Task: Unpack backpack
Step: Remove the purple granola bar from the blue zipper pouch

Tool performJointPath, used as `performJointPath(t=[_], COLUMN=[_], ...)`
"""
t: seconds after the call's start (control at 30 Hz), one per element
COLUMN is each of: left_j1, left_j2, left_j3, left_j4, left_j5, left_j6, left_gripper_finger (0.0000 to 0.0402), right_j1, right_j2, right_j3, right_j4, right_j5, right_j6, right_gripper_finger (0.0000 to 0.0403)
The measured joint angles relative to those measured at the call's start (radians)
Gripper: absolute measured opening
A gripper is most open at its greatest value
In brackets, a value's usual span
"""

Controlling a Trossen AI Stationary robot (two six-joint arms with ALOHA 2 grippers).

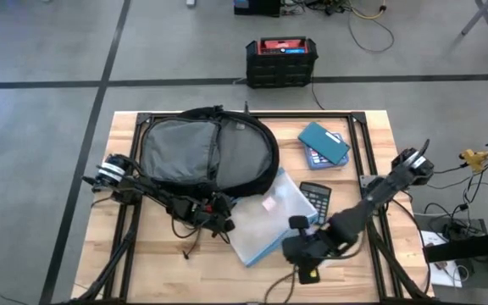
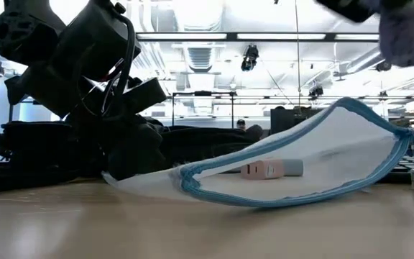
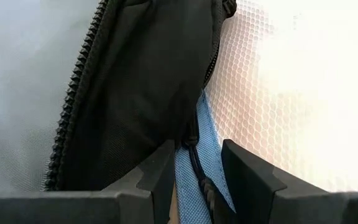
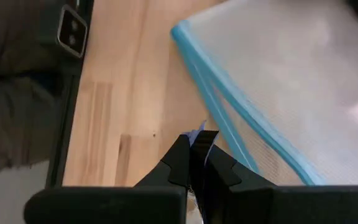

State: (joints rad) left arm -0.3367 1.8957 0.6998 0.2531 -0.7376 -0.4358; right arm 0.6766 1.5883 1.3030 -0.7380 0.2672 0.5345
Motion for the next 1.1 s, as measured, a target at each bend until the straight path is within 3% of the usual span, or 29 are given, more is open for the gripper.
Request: performJointPath(t=[0.13, 0.33, 0.47, 0.67, 0.87, 1.1], left_j1=[0.000, 0.000, 0.000, 0.000, -0.009, -0.075], left_j2=[0.000, -0.002, -0.010, -0.029, -0.059, -0.061], left_j3=[0.000, 0.000, 0.000, -0.003, -0.009, -0.007], left_j4=[0.000, -0.001, -0.008, -0.017, 0.023, 0.314], left_j5=[0.001, 0.003, 0.007, 0.015, 0.068, 0.192], left_j6=[0.001, 0.005, 0.007, 0.008, 0.083, 0.298], left_gripper_finger=[0.0119, 0.0119, 0.0119, 0.0119, 0.0119, 0.0119], right_j1=[0.036, 0.072, 0.071, 0.085, 0.073, 0.045], right_j2=[-0.065, -0.135, -0.132, -0.088, -0.055, -0.052], right_j3=[-0.027, -0.153, -0.294, -0.401, -0.397, -0.333], right_j4=[0.003, -0.060, -0.029, 0.140, 0.125, 0.121], right_j5=[0.103, 0.116, 0.064, -0.020, -0.067, -0.042], right_j6=[0.051, 0.223, 0.393, 0.466, 0.474, 0.369], right_gripper_finger=[0.0000, 0.0000, 0.0000, 0.0008, 0.0069, 0.0147])
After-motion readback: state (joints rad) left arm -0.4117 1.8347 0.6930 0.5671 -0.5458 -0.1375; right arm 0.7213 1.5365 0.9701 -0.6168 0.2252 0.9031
